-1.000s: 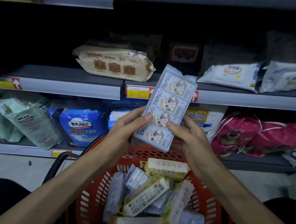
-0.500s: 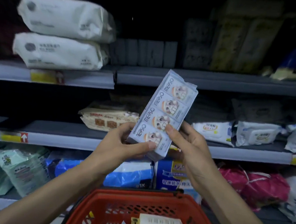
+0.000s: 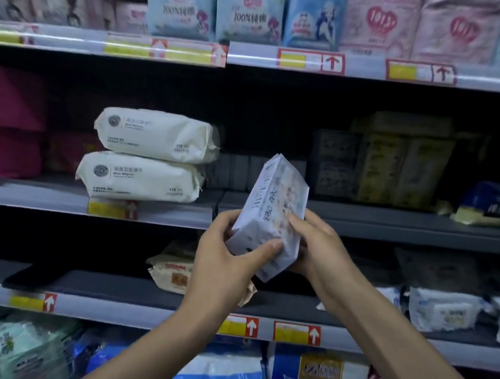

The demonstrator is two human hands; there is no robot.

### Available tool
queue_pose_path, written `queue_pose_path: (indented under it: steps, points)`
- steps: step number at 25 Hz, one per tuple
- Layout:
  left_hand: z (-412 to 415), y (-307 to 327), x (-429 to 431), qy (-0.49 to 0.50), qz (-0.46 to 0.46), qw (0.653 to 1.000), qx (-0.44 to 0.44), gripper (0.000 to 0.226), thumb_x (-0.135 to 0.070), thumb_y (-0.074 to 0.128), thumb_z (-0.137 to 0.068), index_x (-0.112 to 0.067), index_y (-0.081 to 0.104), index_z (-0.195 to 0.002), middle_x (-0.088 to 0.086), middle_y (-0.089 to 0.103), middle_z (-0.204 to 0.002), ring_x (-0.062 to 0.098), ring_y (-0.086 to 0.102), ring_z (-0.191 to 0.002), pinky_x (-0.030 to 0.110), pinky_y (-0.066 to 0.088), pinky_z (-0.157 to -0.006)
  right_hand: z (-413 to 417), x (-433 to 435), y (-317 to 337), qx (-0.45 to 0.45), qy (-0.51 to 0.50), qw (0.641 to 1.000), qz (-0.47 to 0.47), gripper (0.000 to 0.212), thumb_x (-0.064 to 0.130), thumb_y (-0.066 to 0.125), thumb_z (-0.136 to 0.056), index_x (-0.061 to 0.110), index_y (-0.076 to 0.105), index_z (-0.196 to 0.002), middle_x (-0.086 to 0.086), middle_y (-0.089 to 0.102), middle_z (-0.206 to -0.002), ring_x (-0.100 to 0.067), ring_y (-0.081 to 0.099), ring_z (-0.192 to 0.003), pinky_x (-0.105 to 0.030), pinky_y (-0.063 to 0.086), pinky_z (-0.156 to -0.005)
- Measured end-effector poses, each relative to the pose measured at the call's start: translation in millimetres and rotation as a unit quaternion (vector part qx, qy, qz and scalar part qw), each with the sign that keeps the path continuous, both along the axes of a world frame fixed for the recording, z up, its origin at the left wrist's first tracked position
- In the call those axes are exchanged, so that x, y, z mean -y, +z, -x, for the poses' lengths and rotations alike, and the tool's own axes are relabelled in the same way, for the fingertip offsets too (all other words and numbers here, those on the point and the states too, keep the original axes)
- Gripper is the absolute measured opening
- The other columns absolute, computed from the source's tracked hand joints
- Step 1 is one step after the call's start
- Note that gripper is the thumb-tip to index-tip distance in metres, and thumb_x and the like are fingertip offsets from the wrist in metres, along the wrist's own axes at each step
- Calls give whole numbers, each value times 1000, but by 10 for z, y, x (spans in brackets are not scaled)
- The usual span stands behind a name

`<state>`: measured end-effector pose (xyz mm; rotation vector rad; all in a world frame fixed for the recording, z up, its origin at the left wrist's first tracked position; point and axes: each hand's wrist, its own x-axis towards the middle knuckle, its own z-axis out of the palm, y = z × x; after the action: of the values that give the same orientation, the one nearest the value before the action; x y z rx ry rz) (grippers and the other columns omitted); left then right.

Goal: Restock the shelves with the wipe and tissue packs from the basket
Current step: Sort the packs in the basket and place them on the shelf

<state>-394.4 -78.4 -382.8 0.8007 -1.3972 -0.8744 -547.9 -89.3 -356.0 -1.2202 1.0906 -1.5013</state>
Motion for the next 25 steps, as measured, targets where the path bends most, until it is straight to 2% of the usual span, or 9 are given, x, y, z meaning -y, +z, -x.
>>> queue_pose_path:
  steps: [2,4,8,11,15,19,21,23,25]
  points:
    - [-16,88,51,43,33,998,16,46,-18,88,-80,-29,67,-119,-15,76,-101,1,73,-91,20,59,-69,-119,117,102,1,-15,1000,-9,24,24,49,-108,25,69,-120,-4,79,-113,-26,75,-108,-53,56,-102]
    - [-62,186,139,77,58,995,23,52,-19,88,-80,-33,66,-124,-15,73,-107,0,70,-98,25,61,-77,-241,188,237,-38,-28,999,-7,27,26,45,-109,27,69,-121,-1,79,-111,-19,75,-104,-44,59,-98]
    - [-189,398,426,129,80,988,34,54,-30,88,-78,-35,69,-128,-10,73,-112,8,71,-104,38,63,-85,-491,397,427,-89,-45,995,24,33,25,41,-110,28,67,-131,5,77,-113,-13,74,-103,-38,60,-97]
    - [-272,537,545,183,85,978,49,44,-38,87,-76,-36,72,-117,-13,72,-104,6,70,-95,43,62,-81,-657,540,519,-98,-55,993,43,37,19,41,-108,28,71,-127,5,78,-111,-14,75,-103,-41,60,-97]
    - [-328,663,618,235,65,965,92,28,-42,84,-80,-51,61,-93,-16,68,-101,3,66,-90,39,58,-77,-766,673,599,-128,-67,988,51,38,16,41,-106,29,75,-110,6,80,-100,-13,75,-95,-35,62,-88]
    - [-332,540,726,284,32,945,163,10,-36,74,-86,-34,65,-87,-11,69,-78,15,69,-78,36,55,-66,-846,848,423,-293,-103,950,33,36,17,40,-104,23,73,-116,-1,75,-99,-20,70,-88,-31,53,-70]
    - [-320,507,721,307,17,929,205,18,-33,72,-90,-32,56,-82,-10,65,-74,19,68,-76,35,50,-63,-857,857,320,-351,-107,930,24,39,18,38,-100,25,71,-120,-3,75,-103,-26,69,-95,-36,55,-80]
    - [-334,524,738,334,7,913,236,15,-39,73,-89,-31,59,-88,-7,68,-81,22,69,-81,36,51,-67,-836,844,309,-344,-102,933,28,44,16,39,-97,28,69,-127,0,75,-110,-23,68,-102,-37,56,-88]
    - [-350,551,750,345,2,906,247,21,-42,74,-87,-28,66,-99,-6,72,-90,23,69,-88,35,48,-70,-822,804,317,-309,-74,948,30,45,11,42,-99,28,66,-133,3,74,-115,-14,67,-100,-28,55,-81]
